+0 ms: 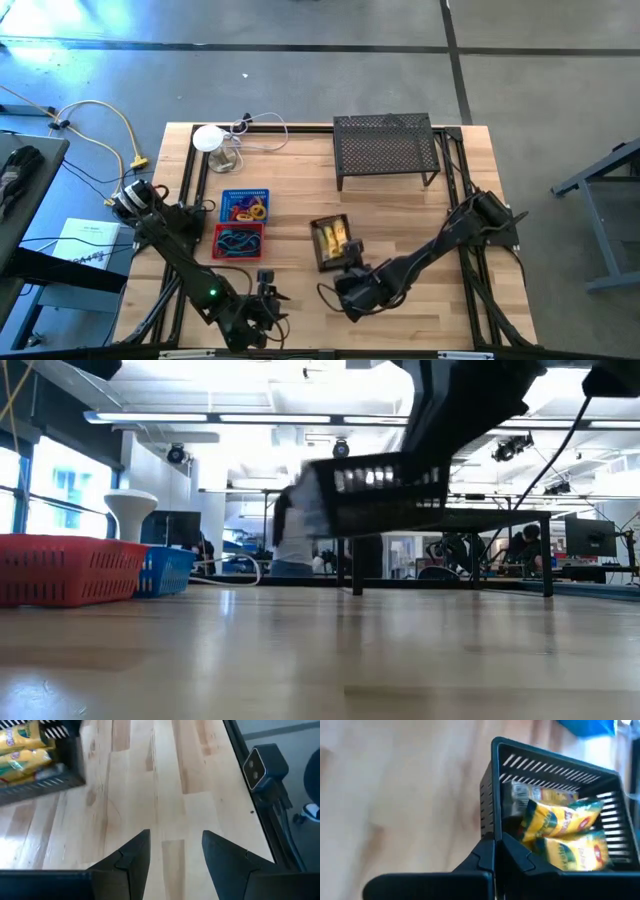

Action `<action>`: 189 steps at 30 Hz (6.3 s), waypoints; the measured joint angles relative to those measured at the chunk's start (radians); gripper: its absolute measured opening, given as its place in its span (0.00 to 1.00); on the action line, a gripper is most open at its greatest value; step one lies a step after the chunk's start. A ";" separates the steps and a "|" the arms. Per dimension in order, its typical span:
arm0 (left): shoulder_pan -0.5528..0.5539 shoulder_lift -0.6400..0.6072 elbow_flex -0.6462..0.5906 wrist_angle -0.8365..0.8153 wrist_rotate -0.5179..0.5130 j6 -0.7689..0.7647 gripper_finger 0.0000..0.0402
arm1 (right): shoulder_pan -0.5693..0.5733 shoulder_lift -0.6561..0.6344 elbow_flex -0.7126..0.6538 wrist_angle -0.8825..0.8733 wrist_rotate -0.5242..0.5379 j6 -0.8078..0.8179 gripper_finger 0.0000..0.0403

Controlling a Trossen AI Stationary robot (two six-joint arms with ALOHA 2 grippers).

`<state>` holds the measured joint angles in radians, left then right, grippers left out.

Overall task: Pick & Place Office Desk Supplies
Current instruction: Put the black bin filled with crayon boxes on the shelf, then put the red bin filled with rubber bands on the shelf

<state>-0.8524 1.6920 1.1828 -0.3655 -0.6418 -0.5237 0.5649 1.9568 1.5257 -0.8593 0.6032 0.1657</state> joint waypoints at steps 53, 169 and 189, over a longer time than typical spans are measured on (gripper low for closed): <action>0.229 0.017 -0.010 -0.069 0.223 0.235 0.42 | -0.702 -1.002 -0.587 0.057 -0.253 -0.300 0.01; 0.225 -0.215 -0.126 -0.713 0.475 -0.586 0.42 | 0.018 -0.296 -0.403 1.024 -0.606 -0.029 0.51; 0.146 -0.214 -0.243 -0.735 0.443 -0.388 0.42 | 0.018 -0.296 -0.403 1.029 -0.606 -0.029 0.51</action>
<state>-0.7067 1.4776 0.9396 -1.1009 -0.1989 -0.9119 0.5827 1.6604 1.1225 0.1692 -0.0032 0.1369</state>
